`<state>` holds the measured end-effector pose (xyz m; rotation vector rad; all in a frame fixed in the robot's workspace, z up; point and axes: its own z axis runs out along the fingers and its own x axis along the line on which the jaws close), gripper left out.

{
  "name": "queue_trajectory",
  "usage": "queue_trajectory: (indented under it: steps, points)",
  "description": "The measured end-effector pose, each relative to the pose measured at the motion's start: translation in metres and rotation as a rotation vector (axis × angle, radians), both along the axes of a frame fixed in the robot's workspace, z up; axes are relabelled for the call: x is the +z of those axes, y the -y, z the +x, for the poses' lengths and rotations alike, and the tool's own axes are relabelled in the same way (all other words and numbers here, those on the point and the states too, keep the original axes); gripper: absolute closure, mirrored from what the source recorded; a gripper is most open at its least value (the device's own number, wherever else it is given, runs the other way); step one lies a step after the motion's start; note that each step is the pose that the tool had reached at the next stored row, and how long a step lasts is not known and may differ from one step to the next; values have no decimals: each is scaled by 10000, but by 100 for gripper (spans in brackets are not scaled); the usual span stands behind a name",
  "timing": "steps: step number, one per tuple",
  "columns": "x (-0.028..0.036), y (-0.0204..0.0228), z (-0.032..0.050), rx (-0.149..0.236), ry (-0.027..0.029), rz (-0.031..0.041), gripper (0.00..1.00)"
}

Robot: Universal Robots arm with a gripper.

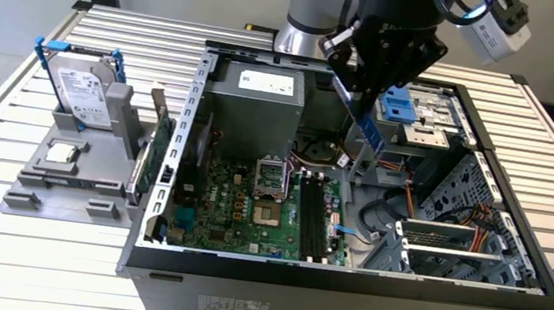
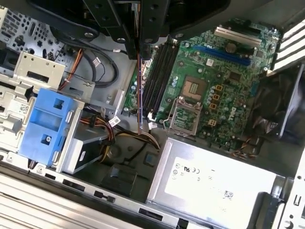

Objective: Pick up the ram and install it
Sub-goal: 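Insert the ram into the slot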

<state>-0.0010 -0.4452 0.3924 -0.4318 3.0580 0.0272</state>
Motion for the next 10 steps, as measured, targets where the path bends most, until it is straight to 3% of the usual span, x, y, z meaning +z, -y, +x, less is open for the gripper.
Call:
queue_trajectory:
  steps: [10]
  points:
    - [-9,1,0,-1132,-18,-5,100]
